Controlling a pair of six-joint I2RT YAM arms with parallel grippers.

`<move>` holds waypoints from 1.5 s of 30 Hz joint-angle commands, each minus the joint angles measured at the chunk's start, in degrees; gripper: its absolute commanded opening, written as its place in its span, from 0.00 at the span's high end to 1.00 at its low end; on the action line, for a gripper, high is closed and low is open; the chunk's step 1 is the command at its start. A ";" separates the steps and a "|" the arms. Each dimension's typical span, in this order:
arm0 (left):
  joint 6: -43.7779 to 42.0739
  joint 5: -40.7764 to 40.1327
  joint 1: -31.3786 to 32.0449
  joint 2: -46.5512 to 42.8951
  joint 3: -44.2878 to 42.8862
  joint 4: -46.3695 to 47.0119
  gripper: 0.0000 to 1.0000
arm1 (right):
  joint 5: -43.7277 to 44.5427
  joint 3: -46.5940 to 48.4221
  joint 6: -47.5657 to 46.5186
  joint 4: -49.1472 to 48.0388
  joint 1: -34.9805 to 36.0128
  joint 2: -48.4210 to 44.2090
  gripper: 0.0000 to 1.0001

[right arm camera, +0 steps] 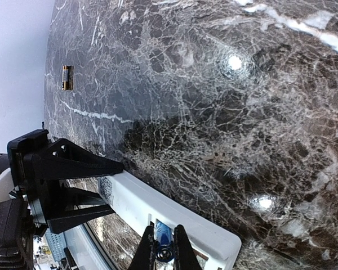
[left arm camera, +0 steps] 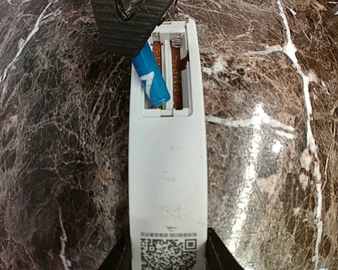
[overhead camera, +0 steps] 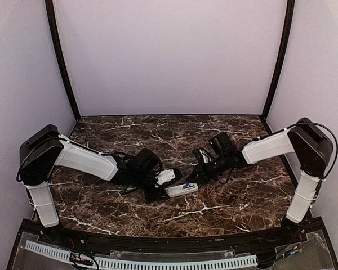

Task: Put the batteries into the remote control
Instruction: Place the battery in the battery compartment, then load the battery into the battery compartment.

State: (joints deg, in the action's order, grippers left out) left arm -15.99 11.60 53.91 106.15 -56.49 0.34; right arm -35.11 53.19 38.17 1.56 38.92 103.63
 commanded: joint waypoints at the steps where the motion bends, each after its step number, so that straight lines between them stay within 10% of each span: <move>1: 1.27 -1.13 0.13 -0.59 1.31 -1.39 0.83 | 2.31 -2.71 0.62 1.75 1.33 0.22 1.00; 16: 3.78 0.14 0.11 0.34 0.19 -3.73 1.00 | 11.56 -6.84 7.62 -2.96 1.69 -5.03 1.00; 45: 10.36 -2.10 2.28 2.13 -1.50 -6.30 1.00 | 12.43 -9.93 12.56 -5.87 4.67 -4.01 1.00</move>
State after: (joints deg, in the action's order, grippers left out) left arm -7.03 10.63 55.64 106.87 -59.11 -3.55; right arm -23.73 45.47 49.71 -6.90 42.30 98.26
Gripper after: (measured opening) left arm 0.359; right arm 0.059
